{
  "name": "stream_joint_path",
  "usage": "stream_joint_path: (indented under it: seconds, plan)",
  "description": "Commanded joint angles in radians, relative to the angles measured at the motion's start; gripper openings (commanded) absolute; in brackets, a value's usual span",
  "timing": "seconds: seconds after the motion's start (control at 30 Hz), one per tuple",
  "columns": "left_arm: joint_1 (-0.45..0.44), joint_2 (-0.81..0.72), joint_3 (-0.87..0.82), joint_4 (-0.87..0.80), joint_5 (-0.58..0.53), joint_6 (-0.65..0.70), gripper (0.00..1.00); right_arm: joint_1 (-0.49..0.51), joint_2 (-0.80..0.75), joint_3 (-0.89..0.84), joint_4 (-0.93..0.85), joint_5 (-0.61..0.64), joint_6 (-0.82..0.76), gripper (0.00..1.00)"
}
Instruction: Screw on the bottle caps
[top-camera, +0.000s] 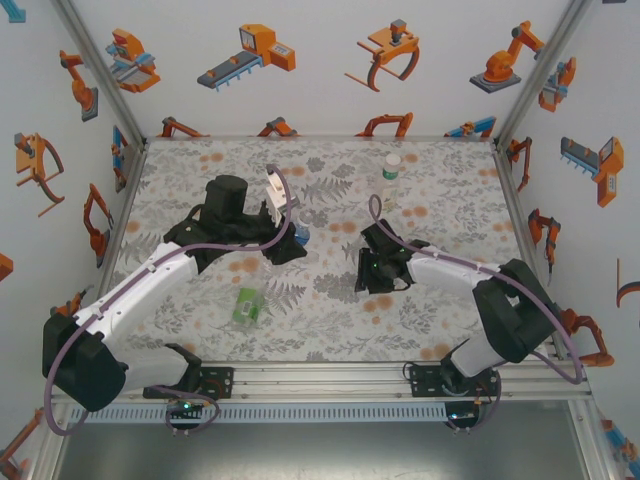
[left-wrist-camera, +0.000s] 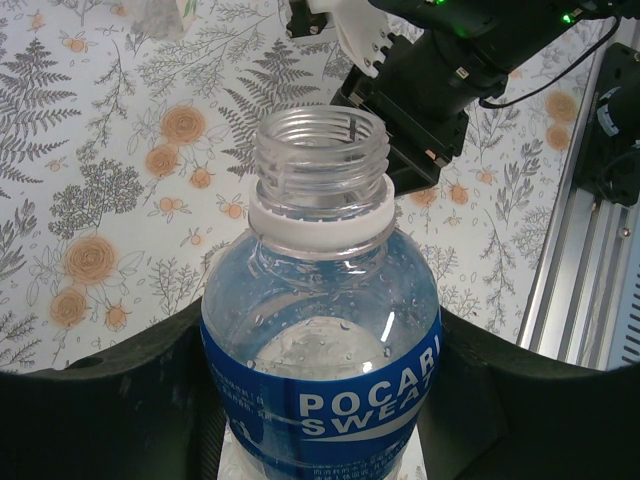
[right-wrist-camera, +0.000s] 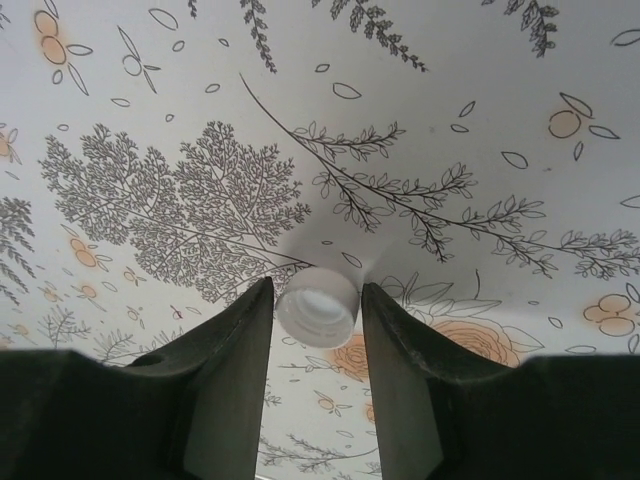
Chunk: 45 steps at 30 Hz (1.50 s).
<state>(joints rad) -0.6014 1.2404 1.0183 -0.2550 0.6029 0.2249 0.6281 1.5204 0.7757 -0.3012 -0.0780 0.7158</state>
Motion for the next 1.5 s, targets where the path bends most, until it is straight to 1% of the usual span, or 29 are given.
stream_joint_path:
  seconds: [0.0, 0.1, 0.3, 0.5, 0.63, 0.97, 1.47]
  plan:
    - [0.005, -0.018, 0.013, -0.003, 0.027, -0.013, 0.0, -0.011, 0.024, -0.041, 0.027, -0.017, 0.03, 0.39]
    - [0.005, -0.017, 0.015, -0.005, 0.027, -0.014, 0.0, -0.013, 0.012, -0.027, 0.002, -0.008, 0.022, 0.4]
    - [0.005, -0.016, 0.016, -0.004, 0.027, -0.015, 0.0, -0.013, -0.052, 0.045, -0.105, 0.024, -0.012, 0.41]
    - [0.005, -0.015, 0.014, 0.002, 0.027, -0.019, 0.0, -0.012, -0.092, 0.064, -0.103, -0.014, 0.001, 0.41]
    - [0.005, -0.014, 0.01, 0.005, 0.029, -0.018, 0.0, -0.013, -0.081, 0.057, -0.081, -0.031, 0.013, 0.41]
    - [0.005, -0.018, 0.007, -0.004, 0.027, -0.013, 0.0, -0.012, -0.029, 0.038, -0.081, -0.017, 0.007, 0.41]
    - [0.005, -0.01, 0.012, 0.0, 0.027, -0.015, 0.0, -0.013, 0.005, 0.024, -0.075, -0.008, -0.002, 0.41]
